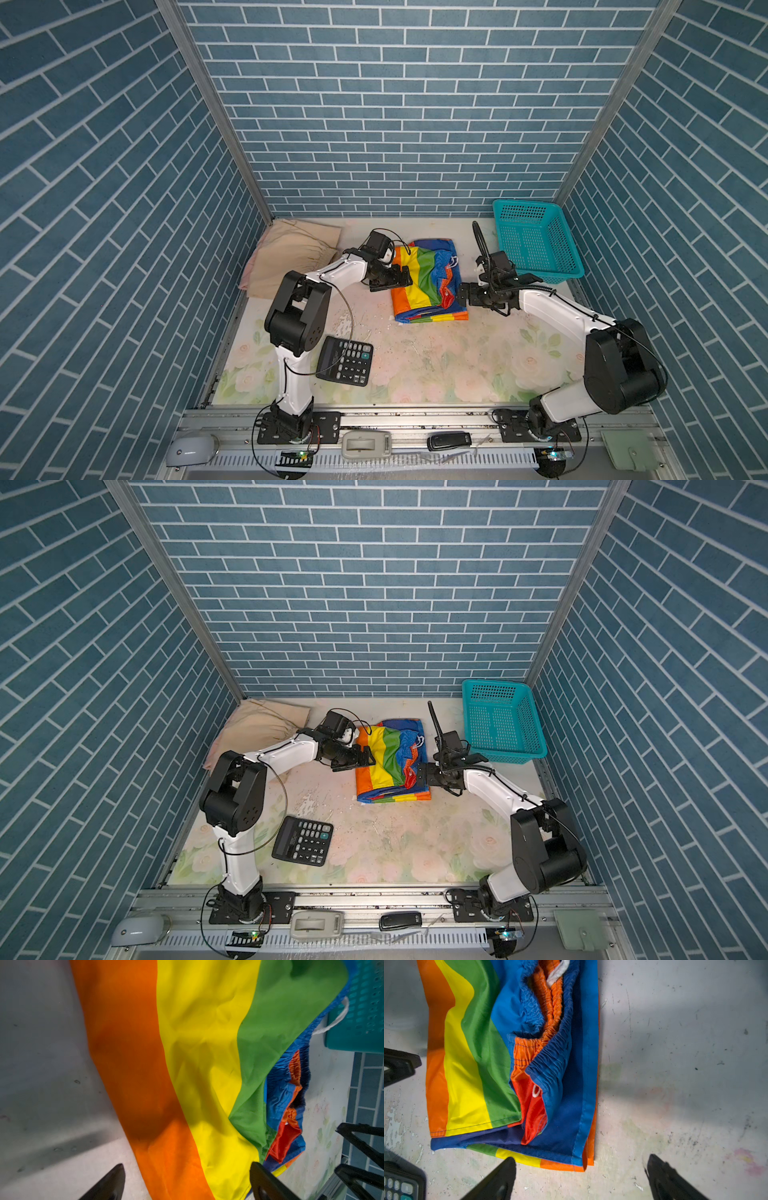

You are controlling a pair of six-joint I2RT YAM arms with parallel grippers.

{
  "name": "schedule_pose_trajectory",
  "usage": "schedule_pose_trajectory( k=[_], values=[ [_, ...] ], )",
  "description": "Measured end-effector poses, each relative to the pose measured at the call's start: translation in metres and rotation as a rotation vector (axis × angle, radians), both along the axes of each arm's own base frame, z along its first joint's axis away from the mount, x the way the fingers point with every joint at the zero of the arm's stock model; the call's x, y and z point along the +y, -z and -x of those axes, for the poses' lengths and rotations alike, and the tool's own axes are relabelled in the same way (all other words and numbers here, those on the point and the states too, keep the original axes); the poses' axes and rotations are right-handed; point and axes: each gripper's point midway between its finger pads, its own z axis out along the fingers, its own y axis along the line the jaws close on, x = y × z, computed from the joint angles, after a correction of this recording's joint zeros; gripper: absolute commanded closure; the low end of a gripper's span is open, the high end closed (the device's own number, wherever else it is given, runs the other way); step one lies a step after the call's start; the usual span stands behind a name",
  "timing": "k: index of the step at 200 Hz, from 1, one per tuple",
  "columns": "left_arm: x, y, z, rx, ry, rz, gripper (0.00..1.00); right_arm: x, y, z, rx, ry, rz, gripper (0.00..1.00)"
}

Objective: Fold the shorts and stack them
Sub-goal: 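Grasp the folded shorts' edge with the left gripper and lift them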

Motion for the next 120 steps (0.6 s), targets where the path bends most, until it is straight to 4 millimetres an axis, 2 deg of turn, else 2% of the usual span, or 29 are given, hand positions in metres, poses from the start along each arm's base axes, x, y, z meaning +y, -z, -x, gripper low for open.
schedule_pose_trajectory(
  k=[39, 72, 88, 120],
  values=[
    [-0.002, 0.022, 0.004, 0.044, 0.008, -0.023, 0.13, -0.005, 0.001, 0.005, 0.004, 0.007, -0.003, 0.02],
    [-0.003, 0.021, 0.000, 0.032, 0.008, -0.028, 0.22, -0.003, -0.003, 0.004, -0.004, 0.003, -0.017, 0.01],
    [-0.003, 0.024, -0.002, 0.034, 0.008, -0.038, 0.34, -0.003, -0.003, 0.005, -0.002, 0.002, -0.021, 0.02],
    [-0.005, 0.032, -0.011, 0.039, 0.013, -0.059, 0.71, -0.003, -0.005, 0.004, -0.005, 0.002, -0.027, 0.02]
  ],
)
